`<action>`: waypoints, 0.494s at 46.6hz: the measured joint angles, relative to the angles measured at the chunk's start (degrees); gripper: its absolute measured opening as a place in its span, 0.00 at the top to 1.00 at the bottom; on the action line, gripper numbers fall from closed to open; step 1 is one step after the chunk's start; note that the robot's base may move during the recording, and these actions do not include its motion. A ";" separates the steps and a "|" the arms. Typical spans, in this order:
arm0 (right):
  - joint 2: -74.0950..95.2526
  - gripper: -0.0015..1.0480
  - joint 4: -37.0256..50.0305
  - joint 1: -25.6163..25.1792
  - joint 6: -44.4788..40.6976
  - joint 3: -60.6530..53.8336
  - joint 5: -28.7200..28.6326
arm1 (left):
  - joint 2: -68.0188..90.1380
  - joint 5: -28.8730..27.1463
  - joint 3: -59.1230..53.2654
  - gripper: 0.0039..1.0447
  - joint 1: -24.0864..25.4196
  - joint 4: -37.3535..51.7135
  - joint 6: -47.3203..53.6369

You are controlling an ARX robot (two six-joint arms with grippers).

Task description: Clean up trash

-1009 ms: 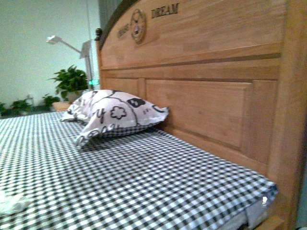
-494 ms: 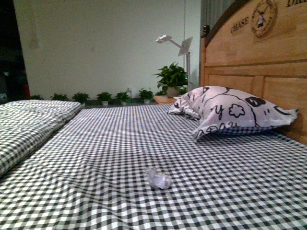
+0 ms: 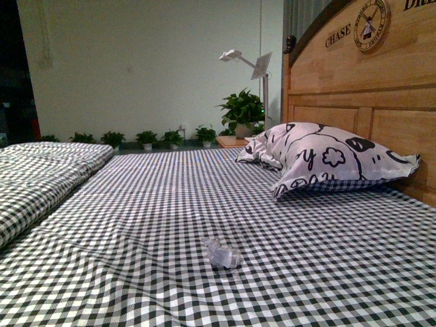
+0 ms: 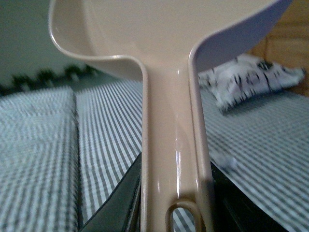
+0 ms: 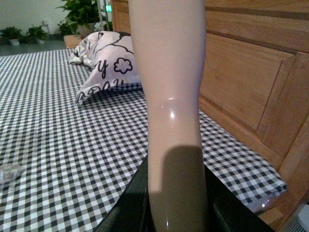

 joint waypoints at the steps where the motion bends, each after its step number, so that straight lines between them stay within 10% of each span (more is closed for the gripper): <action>1: 0.00 0.81 0.00 0.00 0.00 0.00 -0.02 | 1.60 2.86 3.04 0.73 0.83 -7.48 1.18; 6: -0.02 0.81 0.00 0.00 0.00 0.00 -0.02 | 9.73 8.85 10.69 0.73 5.44 -27.45 10.05; 23: -0.02 0.81 0.00 -0.07 0.02 0.00 -0.15 | 35.12 8.81 17.40 0.73 12.09 -22.29 47.67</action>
